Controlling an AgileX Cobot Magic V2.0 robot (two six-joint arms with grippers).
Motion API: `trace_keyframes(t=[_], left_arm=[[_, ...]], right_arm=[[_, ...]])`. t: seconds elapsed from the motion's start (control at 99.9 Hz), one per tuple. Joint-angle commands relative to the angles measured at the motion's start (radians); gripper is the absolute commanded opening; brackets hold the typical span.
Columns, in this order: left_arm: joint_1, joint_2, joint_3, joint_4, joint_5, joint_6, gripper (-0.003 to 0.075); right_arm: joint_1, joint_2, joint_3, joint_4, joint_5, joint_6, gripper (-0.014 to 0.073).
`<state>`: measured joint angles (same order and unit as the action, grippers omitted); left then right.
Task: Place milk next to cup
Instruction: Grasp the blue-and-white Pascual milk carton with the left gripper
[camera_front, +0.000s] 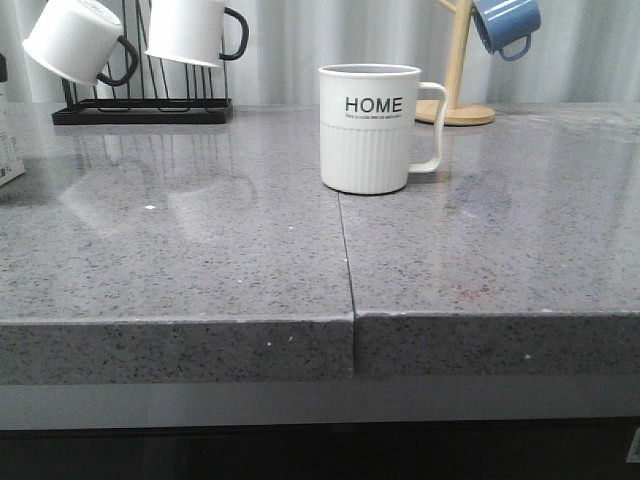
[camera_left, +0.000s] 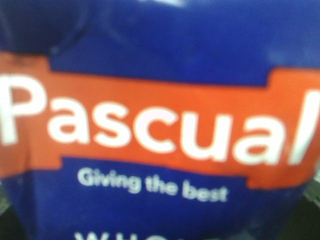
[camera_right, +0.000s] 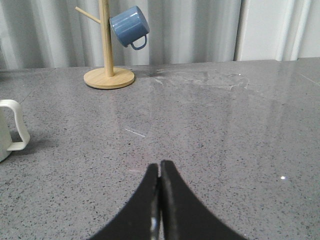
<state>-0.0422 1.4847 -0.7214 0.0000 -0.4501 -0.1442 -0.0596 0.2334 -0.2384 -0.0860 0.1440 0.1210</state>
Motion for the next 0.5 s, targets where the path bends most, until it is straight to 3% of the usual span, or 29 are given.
trace_keyframes(t=[0.0,0.09,0.29,0.38,0.491], left_arm=[[0.003,-0.027,-0.034,0.000,-0.090,0.001,0.0613],[0.003,-0.027,-0.034,0.000,-0.092,0.003,0.0507],[0.003,-0.027,-0.034,0.024,-0.092,0.003,0.0139],[0.003,-0.032,-0.034,0.077,-0.092,0.003,0.0080],[0.001,-0.053,-0.034,0.079,-0.092,0.003,0.0081]], right_arm=[[-0.005,0.009,-0.027,-0.007,-0.075,0.001,-0.0120],[-0.005,0.009,-0.027,-0.007,-0.075,0.001,-0.0120],[-0.005,0.009,-0.027,-0.007,-0.075,0.001,-0.0120],[-0.005,0.009,-0.027,-0.007,-0.075,0.001,-0.0120],[-0.005,0.009,-0.027,-0.007,-0.075,0.001,-0.0120]])
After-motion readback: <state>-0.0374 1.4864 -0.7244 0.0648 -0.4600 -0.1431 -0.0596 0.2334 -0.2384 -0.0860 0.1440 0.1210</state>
